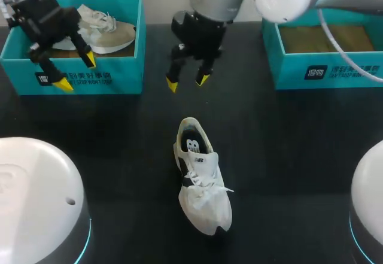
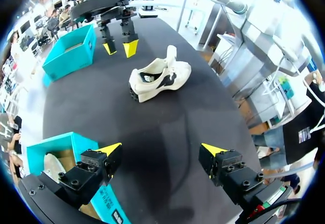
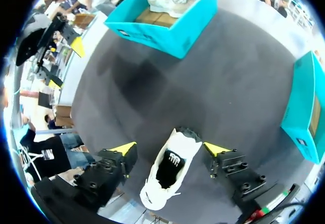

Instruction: Take the shoe out of the shoebox, open the shoe tongue, remove and reinsert the insole, then place the shoe into the shoebox

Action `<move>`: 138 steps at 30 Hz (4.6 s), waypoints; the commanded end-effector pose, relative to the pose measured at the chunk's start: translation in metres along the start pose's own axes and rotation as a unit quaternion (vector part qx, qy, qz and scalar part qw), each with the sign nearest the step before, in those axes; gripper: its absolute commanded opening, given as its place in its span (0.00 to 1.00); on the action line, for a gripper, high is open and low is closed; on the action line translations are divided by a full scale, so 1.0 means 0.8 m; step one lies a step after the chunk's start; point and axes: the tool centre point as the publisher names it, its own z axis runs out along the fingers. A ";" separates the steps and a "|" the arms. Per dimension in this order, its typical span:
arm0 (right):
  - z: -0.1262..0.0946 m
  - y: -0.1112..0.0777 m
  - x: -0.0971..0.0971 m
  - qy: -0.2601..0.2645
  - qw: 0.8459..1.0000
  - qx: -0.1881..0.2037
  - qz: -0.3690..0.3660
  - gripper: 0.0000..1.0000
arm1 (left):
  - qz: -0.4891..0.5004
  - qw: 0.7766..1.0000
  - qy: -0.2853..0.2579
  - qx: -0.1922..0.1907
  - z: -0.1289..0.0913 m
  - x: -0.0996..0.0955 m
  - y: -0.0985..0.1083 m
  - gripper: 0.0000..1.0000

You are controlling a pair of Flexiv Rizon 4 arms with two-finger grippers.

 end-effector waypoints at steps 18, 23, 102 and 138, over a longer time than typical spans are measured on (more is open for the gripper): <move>0.015 -0.037 0.039 -0.162 0.983 -0.023 0.087 0.00 | 0.003 1.000 -0.007 -0.011 -0.057 -0.006 0.043 1.00; 0.015 -0.037 0.039 -0.162 0.983 -0.023 0.087 0.00 | 0.003 1.000 -0.007 -0.011 -0.057 -0.006 0.043 1.00; 0.181 -0.115 -0.056 -0.279 0.939 -0.038 0.199 0.00 | 0.003 1.000 -0.007 -0.011 -0.057 -0.006 0.043 1.00; 0.201 -0.103 -0.029 -0.221 0.958 -0.037 0.179 0.00 | 0.003 1.000 -0.007 -0.011 -0.057 -0.006 0.043 1.00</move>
